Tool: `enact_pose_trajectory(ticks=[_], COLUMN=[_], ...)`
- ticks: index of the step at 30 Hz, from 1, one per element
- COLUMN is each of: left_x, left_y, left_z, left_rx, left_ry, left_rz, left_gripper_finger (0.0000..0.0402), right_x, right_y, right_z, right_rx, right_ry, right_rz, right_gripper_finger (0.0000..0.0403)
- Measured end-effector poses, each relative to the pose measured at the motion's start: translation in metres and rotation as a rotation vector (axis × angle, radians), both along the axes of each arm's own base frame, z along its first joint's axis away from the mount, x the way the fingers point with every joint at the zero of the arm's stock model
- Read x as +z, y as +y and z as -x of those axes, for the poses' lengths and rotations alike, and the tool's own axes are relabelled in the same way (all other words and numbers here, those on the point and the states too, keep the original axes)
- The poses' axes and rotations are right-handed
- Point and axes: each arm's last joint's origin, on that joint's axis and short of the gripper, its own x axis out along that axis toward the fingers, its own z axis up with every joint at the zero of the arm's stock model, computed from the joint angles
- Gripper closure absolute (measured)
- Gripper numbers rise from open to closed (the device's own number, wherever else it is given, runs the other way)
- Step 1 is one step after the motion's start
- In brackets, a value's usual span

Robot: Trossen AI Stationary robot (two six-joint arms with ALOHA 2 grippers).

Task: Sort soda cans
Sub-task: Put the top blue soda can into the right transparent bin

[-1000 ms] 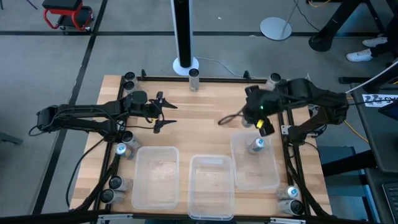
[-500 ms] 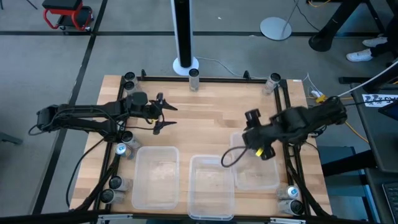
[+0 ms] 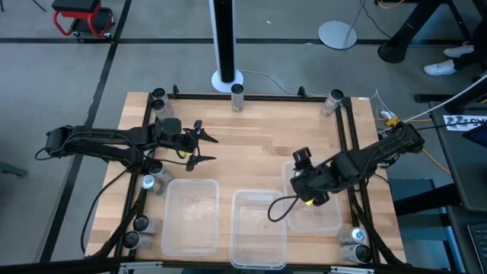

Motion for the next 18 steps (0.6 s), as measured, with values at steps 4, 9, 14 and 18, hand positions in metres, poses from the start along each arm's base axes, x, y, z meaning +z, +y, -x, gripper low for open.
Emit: enact_pose_trajectory(ticks=[4, 9, 14, 18], left_x=[0.000, 0.000, 0.000, 0.000], left_y=[-0.002, -0.005, -0.006, -0.006], left_z=[0.000, -0.001, -0.001, -0.001], left_rx=[-0.008, -0.023, -0.031, -0.033], left_ry=[0.000, -0.001, -0.001, -0.003], left_rz=[0.007, 0.009, 0.003, -0.004], left_gripper_finger=[0.0114, 0.0114, 0.0114, 0.0114], right_x=[-0.011, -0.032, -0.049, -0.062], right_y=[-0.001, -0.004, -0.008, -0.012], right_z=[0.002, 0.007, 0.015, 0.019], right_rx=[-0.018, -0.023, -0.025, -0.040], right_ry=[-0.010, -0.059, -0.088, -0.121], right_rz=[0.002, -0.023, -0.046, -0.042], right_gripper_finger=[0.0169, 0.0169, 0.0169, 0.0169])
